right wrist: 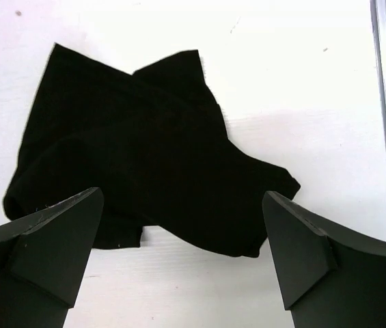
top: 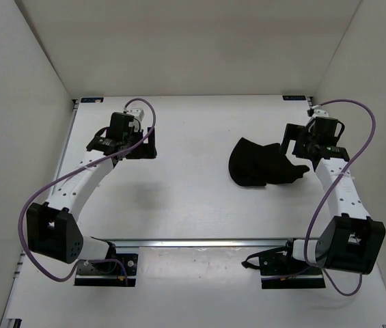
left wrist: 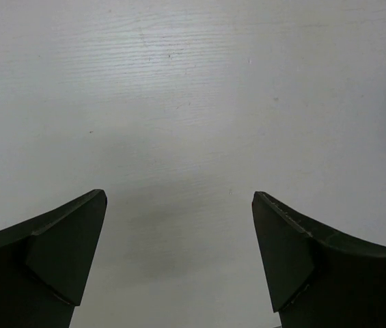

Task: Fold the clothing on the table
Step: Move the skirt to the center of the board

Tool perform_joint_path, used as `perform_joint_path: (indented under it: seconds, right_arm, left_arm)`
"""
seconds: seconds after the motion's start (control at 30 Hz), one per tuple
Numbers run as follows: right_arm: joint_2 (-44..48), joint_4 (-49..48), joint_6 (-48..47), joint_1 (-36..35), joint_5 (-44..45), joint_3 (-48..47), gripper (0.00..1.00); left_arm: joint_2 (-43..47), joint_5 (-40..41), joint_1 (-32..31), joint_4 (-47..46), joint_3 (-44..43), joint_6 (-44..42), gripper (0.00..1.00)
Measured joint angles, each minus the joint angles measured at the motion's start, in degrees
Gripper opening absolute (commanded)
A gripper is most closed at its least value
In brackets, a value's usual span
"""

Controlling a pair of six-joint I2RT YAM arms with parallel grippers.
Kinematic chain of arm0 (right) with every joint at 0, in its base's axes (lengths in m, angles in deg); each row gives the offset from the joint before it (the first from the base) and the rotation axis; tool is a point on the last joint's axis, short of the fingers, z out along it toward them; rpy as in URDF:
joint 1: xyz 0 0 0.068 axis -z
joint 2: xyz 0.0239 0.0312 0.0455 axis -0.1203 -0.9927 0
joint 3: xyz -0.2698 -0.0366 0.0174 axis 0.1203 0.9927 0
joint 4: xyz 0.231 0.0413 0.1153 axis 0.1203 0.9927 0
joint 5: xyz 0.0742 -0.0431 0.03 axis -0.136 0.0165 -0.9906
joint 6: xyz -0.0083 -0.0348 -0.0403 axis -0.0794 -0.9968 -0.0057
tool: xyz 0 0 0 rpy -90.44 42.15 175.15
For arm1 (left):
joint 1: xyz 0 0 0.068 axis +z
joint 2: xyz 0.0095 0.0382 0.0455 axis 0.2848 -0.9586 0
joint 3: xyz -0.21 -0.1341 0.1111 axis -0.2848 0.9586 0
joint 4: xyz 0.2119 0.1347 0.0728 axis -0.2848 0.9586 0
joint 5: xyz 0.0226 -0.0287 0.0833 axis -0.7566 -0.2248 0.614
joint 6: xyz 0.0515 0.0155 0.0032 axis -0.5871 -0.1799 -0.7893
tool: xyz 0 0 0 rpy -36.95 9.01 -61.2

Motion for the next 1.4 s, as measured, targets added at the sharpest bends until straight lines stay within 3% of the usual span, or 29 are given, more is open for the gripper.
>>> perform_joint_path:
  seconds: [0.37,0.7,0.73,0.8,0.9,0.93,1.17,1.27,1.4]
  right_arm:
    - [-8.9,0.4,-0.9,1.6,2.2,2.1,0.99]
    - [-17.8,-0.1,-0.1,3.2,-1.6,2.8,0.89]
    - [-18.5,0.0,-0.2,2.9,-1.5,2.8,0.86]
    - [-19.9,0.3,-0.4,2.1,-1.3,2.8,0.65]
    - [-21.0,0.7,-0.7,1.6,-1.7,2.9,0.20]
    - [-21.1,0.8,-0.6,1.5,-2.0,2.9,0.00]
    - [-21.2,7.0,0.1,-0.6,-3.0,-2.2,0.00]
    - [-21.2,9.1,1.0,-4.9,-3.4,-11.0,0.01]
    - [-21.3,8.7,3.6,-12.1,-7.9,-29.3,0.00]
  left_arm:
    - [0.6,1.5,-0.7,0.0,2.2,0.0,0.99]
    - [4.2,1.7,0.8,0.6,4.9,-0.6,0.99]
    - [4.4,1.7,1.0,0.7,4.9,-0.7,0.99]
    - [4.6,1.7,1.4,1.0,4.9,-0.9,0.99]
    - [4.7,1.7,1.6,1.4,4.9,-1.1,0.98]
    - [4.7,1.6,1.7,1.5,4.9,-1.1,0.98]
    - [4.7,1.4,1.9,1.9,5.0,-1.3,0.99]
    - [4.7,0.8,2.1,1.6,5.2,-1.4,0.99]
    - [4.7,-0.5,2.3,0.6,5.2,-1.4,0.98]
